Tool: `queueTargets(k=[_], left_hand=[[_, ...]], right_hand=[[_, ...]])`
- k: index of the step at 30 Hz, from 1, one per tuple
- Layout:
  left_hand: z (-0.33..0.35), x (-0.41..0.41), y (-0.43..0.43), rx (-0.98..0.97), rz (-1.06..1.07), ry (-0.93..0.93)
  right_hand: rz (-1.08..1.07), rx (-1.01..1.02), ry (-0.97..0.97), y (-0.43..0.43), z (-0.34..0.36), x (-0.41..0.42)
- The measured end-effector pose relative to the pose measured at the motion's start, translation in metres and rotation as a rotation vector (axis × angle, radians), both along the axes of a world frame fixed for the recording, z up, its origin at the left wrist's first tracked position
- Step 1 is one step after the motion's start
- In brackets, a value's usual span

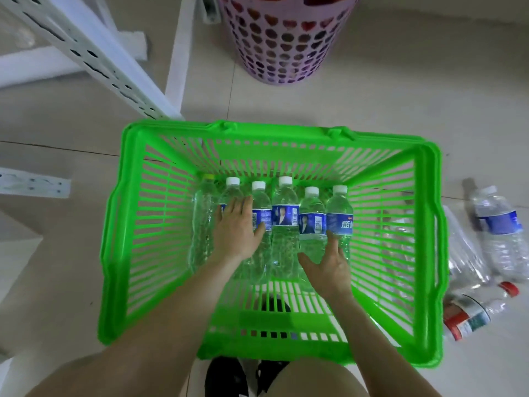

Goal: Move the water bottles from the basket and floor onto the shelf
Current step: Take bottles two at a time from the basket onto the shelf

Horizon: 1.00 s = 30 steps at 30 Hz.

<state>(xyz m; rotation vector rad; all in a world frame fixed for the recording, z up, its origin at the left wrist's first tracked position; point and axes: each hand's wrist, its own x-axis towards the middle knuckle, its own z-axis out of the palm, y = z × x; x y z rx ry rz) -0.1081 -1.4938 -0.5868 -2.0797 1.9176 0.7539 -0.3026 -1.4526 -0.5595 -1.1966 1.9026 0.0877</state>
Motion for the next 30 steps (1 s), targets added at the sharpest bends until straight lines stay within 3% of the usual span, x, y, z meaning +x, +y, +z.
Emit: queueTargets(k=[14,30], left_hand=[[-0.039,-0.003,-0.038,-0.014,0.104,0.018],[-0.007,0.006,-0.018,-0.031,0.428,0.480]], right_hand=[[-0.048,0.032,-0.038,-0.010,-0.021,-0.006],[-0.365,0.040,-0.172,-0.017,-0.043,-0.004]])
